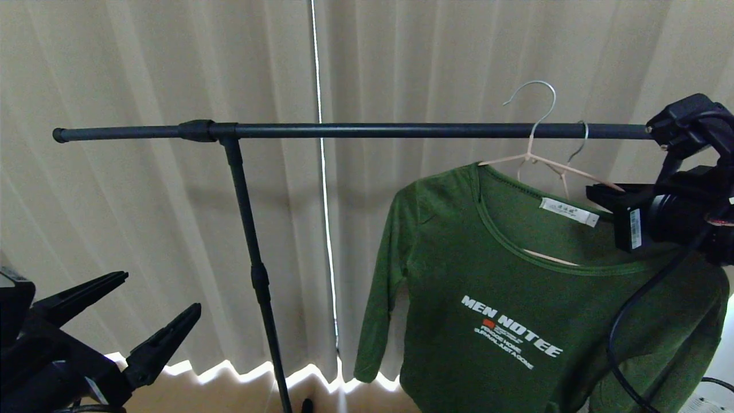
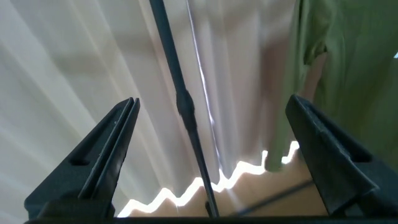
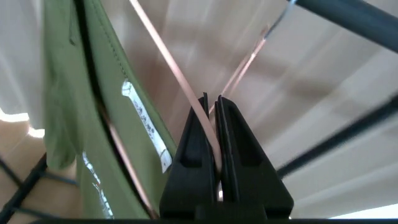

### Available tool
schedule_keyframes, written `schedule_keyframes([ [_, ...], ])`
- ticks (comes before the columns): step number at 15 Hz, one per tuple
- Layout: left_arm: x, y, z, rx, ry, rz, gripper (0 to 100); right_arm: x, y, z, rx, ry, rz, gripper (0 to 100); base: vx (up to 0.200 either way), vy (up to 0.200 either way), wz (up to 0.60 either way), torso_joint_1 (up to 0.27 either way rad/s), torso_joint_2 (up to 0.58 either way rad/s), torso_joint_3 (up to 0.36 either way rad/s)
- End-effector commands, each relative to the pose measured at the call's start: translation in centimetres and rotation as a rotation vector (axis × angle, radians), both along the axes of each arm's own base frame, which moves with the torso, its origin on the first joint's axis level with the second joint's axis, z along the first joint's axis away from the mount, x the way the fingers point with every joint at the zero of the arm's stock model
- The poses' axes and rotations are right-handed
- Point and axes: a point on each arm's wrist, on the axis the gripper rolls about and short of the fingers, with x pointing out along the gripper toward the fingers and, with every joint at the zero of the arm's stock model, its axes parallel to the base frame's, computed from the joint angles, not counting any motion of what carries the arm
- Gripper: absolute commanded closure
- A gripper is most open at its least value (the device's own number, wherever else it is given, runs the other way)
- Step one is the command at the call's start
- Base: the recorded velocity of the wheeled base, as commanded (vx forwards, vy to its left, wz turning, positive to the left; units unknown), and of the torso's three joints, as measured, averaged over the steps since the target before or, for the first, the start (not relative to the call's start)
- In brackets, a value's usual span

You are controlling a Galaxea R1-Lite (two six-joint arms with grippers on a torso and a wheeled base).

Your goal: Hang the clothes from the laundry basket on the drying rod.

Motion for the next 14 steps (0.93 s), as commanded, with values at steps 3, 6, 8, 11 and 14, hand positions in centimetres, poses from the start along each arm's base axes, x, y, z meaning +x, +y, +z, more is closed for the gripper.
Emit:
schedule_keyframes([
  [3,-0.1,0.0,0.0,0.001,-0.003,-0.001,0,2.0,0.8,-0.1,-0.031,0.01,-0.069,100,0.0,0.0,0.0,0.0,0.0,0.0],
  [6,-0.1,0.0,0.0,-0.001,-0.004,0.001,0,2.9,1.7,-1.1,-0.058,0.044,-0.084,100,0.0,0.0,0.0,0.0,0.0,0.0],
  [8,-0.1,0.0,0.0,-0.001,-0.002,-0.001,0,3.0,2.5,-1.6,-0.079,0.056,-0.087,100,0.0,0.0,0.0,0.0,0.0,0.0],
  [11,-0.1,0.0,-0.1,0.0,0.001,-0.001,0,3.6,3.3,-2.4,-0.11,0.084,-0.079,100,0.0,0.0,0.0,0.0,0.0,0.0],
  [14,0.0,-0.3,0.0,0.001,0.003,-0.028,0,3.4,4.3,-2.9,-0.141,0.095,-0.05,100,0.0,0.0,0.0,0.0,0.0,0.0],
])
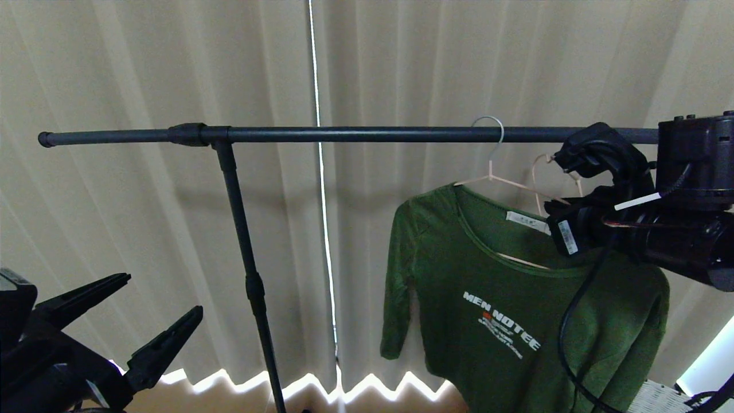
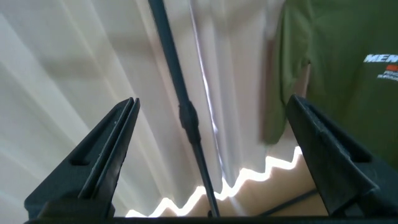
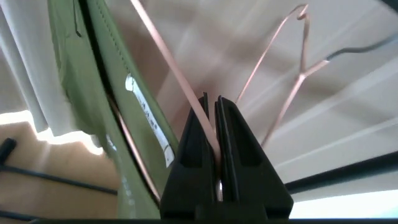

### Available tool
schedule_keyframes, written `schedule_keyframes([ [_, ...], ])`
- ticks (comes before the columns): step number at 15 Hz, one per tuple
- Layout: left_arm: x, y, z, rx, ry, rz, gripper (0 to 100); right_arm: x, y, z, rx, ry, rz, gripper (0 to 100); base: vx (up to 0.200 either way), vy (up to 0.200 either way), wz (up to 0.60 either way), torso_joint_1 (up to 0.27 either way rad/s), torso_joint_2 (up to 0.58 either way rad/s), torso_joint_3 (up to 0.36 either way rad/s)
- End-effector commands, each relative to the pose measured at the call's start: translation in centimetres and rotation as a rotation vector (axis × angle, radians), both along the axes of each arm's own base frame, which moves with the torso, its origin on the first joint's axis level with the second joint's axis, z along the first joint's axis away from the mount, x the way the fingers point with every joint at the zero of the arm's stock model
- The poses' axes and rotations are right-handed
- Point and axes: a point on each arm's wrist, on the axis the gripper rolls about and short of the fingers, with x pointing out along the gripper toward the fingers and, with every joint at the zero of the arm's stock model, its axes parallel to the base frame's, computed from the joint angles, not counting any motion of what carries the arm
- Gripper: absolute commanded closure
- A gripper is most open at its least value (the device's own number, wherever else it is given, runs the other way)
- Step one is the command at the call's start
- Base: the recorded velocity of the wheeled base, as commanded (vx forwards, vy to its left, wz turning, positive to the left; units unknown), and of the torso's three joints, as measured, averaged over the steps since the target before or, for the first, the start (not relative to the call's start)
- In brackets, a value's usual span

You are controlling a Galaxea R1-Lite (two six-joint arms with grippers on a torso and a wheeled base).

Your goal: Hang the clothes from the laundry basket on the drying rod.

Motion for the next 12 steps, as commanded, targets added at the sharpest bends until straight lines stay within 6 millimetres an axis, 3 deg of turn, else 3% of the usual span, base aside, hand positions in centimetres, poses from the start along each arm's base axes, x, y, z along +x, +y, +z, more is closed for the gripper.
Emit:
schedule_keyframes([
  [1,0.1,-0.3,0.0,0.002,0.004,-0.024,0,-0.1,0.8,-0.4,-0.009,0.013,0.027,100,0.0,0.0,0.0,0.0,0.0,0.0],
  [4,0.1,-0.4,0.0,0.002,0.005,-0.027,0,-0.2,0.9,-0.5,-0.009,0.015,0.032,100,0.0,0.0,0.0,0.0,0.0,0.0],
  [5,0.0,-0.4,0.0,0.002,0.004,-0.027,0,-0.3,0.8,-0.4,-0.008,0.014,0.033,0,0.0,0.0,0.0,0.0,0.0,0.0],
  [12,0.0,-0.3,0.0,0.003,0.005,-0.024,0,-1.6,1.9,-1.0,0.102,0.023,0.155,0,0.0,0.0,0.0,0.0,0.0,0.0],
])
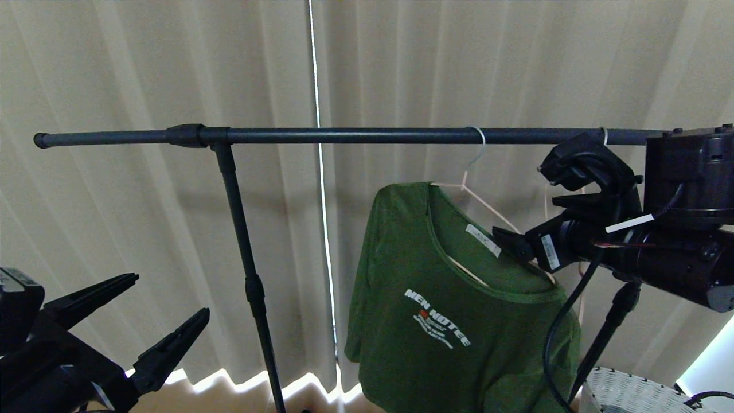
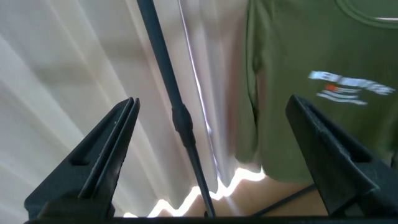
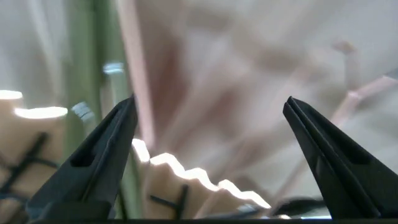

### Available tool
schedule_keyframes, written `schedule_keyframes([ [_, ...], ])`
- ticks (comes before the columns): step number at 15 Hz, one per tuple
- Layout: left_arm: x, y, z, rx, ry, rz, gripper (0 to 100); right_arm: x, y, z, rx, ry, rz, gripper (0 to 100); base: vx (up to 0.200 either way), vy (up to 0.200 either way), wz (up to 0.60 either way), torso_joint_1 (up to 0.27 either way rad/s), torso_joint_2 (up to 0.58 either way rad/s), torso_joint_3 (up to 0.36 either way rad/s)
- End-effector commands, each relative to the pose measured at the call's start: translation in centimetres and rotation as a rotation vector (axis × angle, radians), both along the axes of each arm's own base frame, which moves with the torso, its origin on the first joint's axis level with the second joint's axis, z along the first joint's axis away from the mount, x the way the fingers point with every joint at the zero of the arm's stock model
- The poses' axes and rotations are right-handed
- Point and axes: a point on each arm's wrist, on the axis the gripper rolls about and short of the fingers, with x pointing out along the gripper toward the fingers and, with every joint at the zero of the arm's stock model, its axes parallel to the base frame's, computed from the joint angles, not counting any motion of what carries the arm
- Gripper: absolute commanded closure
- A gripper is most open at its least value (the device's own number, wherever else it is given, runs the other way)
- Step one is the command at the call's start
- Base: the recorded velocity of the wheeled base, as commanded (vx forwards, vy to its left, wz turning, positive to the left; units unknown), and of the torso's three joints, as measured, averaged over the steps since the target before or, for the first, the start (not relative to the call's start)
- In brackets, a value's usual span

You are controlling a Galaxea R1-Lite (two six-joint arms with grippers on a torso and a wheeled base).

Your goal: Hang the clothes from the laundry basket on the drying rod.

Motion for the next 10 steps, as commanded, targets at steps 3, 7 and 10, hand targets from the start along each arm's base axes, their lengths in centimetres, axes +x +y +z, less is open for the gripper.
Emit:
schedule_keyframes([
  [3,0.0,0.0,-0.2,0.004,0.009,0.001,0,-1.1,0.0,-1.0,0.089,-0.01,0.124,0,0.0,0.0,0.0,0.0,0.0,0.0],
  [7,0.1,0.0,-0.5,0.012,0.024,0.002,0,-2.1,-0.7,-1.1,0.167,-0.116,0.132,0,0.0,0.0,0.0,0.0,0.0,0.0],
  [10,0.4,0.3,-0.4,0.012,0.024,0.034,0,-4.5,-2.2,-0.4,0.179,-0.147,0.118,0,0.0,0.0,0.0,0.0,0.0,0.0],
])
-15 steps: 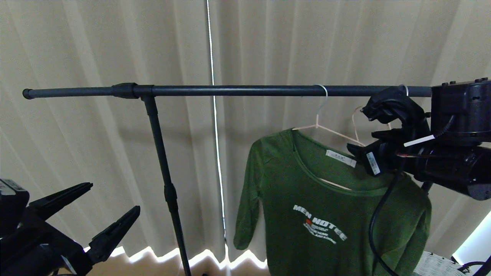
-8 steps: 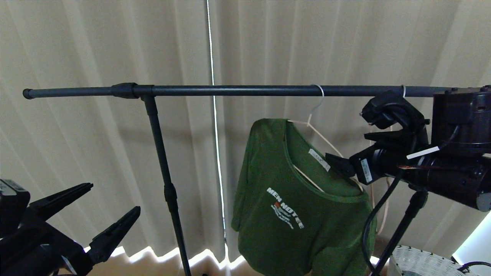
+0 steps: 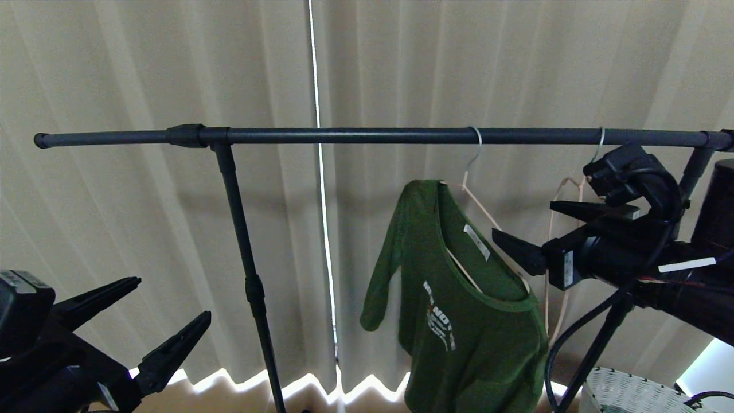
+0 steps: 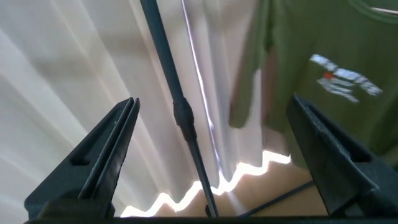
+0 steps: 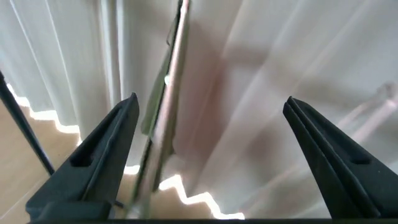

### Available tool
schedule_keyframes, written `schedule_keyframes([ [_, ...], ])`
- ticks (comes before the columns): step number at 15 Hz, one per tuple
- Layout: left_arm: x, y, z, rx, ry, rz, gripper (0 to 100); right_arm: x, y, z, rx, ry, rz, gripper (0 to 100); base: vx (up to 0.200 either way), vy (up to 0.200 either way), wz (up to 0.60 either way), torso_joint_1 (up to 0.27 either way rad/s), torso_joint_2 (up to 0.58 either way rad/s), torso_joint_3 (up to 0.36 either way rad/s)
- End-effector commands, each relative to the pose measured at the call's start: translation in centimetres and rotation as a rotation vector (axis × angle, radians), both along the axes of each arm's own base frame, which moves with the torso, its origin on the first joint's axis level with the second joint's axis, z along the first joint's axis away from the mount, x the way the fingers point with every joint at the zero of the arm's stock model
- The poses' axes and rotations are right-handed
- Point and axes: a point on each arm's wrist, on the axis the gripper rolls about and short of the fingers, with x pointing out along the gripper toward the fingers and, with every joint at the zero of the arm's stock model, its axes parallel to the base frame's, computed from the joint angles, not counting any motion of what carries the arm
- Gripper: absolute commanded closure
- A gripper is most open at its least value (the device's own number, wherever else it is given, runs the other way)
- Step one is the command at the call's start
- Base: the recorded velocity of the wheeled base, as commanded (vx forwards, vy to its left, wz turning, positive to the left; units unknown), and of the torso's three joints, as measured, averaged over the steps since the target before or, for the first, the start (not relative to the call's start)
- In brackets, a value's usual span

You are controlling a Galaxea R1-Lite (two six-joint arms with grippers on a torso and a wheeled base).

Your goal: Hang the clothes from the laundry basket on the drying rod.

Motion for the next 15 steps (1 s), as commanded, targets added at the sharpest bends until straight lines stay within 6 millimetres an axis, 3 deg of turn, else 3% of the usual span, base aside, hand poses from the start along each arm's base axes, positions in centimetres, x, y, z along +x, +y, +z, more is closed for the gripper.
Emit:
schedule_keyframes([
  [1,0.6,0.4,0.0,0.011,0.009,0.048,0,-2.6,-1.8,1.2,0.022,-0.047,-0.025,0,0.0,0.0,0.0,0.0,0.0,0.0],
  [3,0.9,1.0,-0.2,0.065,0.005,0.092,0,-3.3,-3.3,1.2,0.001,-0.032,-0.103,0,0.0,0.0,0.0,0.0,0.0,0.0],
  [8,1.1,1.2,-0.4,0.088,0.015,0.108,0,-3.8,-5.6,0.8,-0.042,-0.047,-0.215,0,-0.2,0.0,0.0,0.008,0.01,0.002],
  [15,0.9,1.2,-0.6,0.089,0.018,0.108,0,-4.4,-6.9,0.7,-0.081,-0.061,-0.27,0,-0.2,0.0,0.0,-0.003,0.0,0.006],
])
